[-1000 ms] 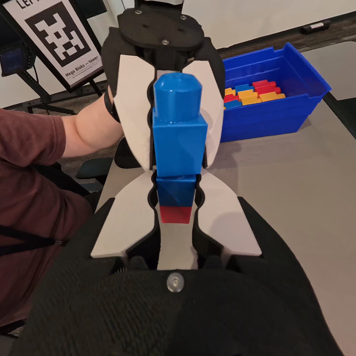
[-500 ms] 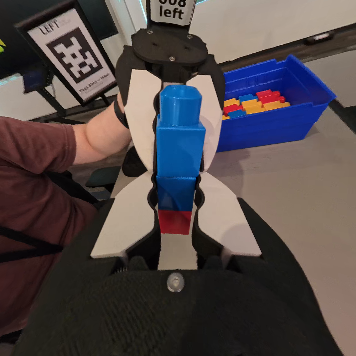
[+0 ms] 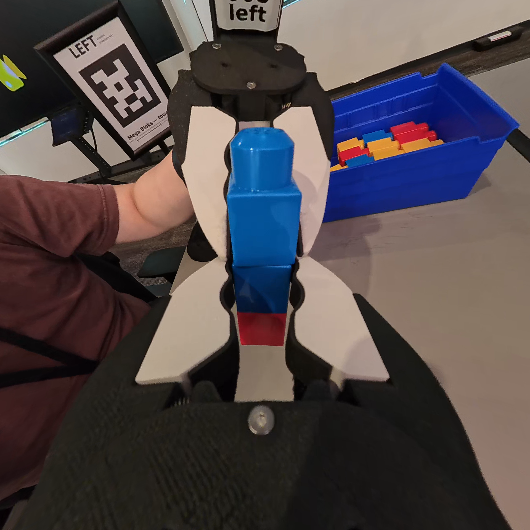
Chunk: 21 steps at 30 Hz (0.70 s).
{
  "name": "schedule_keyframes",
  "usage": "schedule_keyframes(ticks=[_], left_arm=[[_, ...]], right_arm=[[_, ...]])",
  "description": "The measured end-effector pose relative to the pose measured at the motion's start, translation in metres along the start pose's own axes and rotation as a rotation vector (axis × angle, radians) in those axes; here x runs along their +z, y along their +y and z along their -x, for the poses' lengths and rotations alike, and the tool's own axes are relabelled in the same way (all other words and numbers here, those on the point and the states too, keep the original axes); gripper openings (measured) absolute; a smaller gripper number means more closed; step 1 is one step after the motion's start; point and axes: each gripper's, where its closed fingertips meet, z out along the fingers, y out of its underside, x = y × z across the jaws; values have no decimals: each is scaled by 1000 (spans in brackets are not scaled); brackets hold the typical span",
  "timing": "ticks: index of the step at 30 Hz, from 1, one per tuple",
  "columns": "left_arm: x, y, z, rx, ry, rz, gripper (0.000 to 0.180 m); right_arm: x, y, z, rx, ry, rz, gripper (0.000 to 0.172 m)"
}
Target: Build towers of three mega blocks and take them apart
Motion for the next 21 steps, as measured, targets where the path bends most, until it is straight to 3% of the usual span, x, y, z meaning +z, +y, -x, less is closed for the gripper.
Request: schedule_keyframes(ticks=[3,6,8,10,14,18,20,21], left_arm=[[-1,0,0,5,-2,7,37],[-7,-11,-10,-11,33,-20,39],[-16,-27,-16,-21,46,-89,70],[-28,-39,-9,-1,-19,-183,68],[-13,-9,-2,-10,-41,-114,73],[23,17,-7,-3,-18,-52,75],[34,17,-7,14,-26,-71,69],[37,15,-7,22,-30,-84,56]], right_arm=[[1,0,1,0,-10,-5,36],[-4,-14,10,23,-99,-107,37],[-11,-18,8,-2,-78,-132,37],[-23,-26,5,-27,-51,-189,37],[-48,-50,4,-3,-46,-361,37],[-46,-50,5,-9,-51,-372,37],[-41,-50,7,-11,-64,-368,37],[-39,-49,7,-12,-66,-363,37]])
